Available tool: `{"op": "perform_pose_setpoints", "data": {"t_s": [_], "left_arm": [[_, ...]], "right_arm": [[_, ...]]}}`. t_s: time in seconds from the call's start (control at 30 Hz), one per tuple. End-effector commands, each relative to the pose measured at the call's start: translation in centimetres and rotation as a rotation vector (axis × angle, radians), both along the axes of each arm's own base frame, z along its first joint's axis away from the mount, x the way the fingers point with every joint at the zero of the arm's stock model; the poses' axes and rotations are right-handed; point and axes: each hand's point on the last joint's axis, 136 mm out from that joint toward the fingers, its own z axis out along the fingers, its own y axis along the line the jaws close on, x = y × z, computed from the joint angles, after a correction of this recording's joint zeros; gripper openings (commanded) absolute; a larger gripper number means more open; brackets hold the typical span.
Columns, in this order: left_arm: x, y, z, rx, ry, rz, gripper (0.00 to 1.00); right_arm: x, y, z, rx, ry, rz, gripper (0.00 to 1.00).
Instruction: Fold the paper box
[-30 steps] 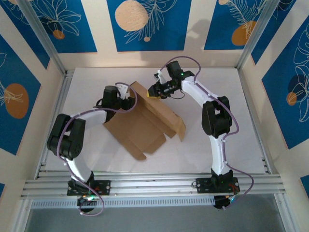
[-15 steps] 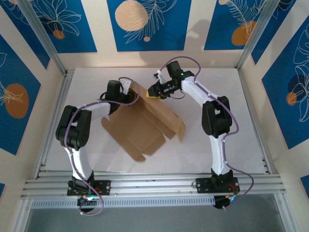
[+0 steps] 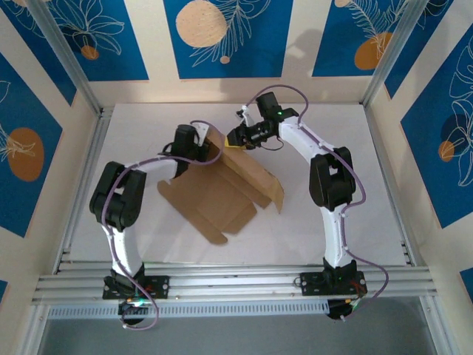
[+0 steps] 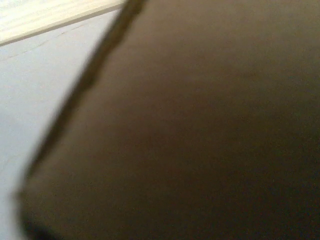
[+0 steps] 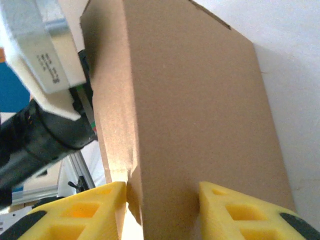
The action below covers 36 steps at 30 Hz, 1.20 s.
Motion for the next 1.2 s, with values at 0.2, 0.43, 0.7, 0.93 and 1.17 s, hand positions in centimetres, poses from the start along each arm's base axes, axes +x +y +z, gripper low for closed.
{"op": "perform_pose_setpoints", "data": {"t_s": [0.2, 0.43, 0.7, 0.93, 1.17], "left_arm": [[-0.2, 0.8, -0.1, 0.046, -0.057, 0.145, 0.0], [-1.6, -0.8, 0.2, -0.12, -0.053, 0.036, 0.22], [-3.8, 1.1, 2.7, -0.305, -0.062, 0.04, 0.6], [-6.0, 1.9, 6.4, -0.398, -0.08, 0.008, 0.63], [-7.0, 3.6, 9.9, -0.526, 0.015, 0.154, 0.63]], "right_arm": [[-2.4, 2.7, 2.0, 0.119, 0.066, 0.077, 0.43], [-2.1, 1.8, 2.5, 0.116, 0.048, 0.068, 0.45], [-1.7, 0.2, 0.5, 0.01, 0.018, 0.056, 0.45], [-1.3, -0.7, -0.2, -0.041, -0.018, 0.054, 0.44], [-1.3, -0.5, 1.6, 0.035, -0.048, 0.086, 0.44]]}}
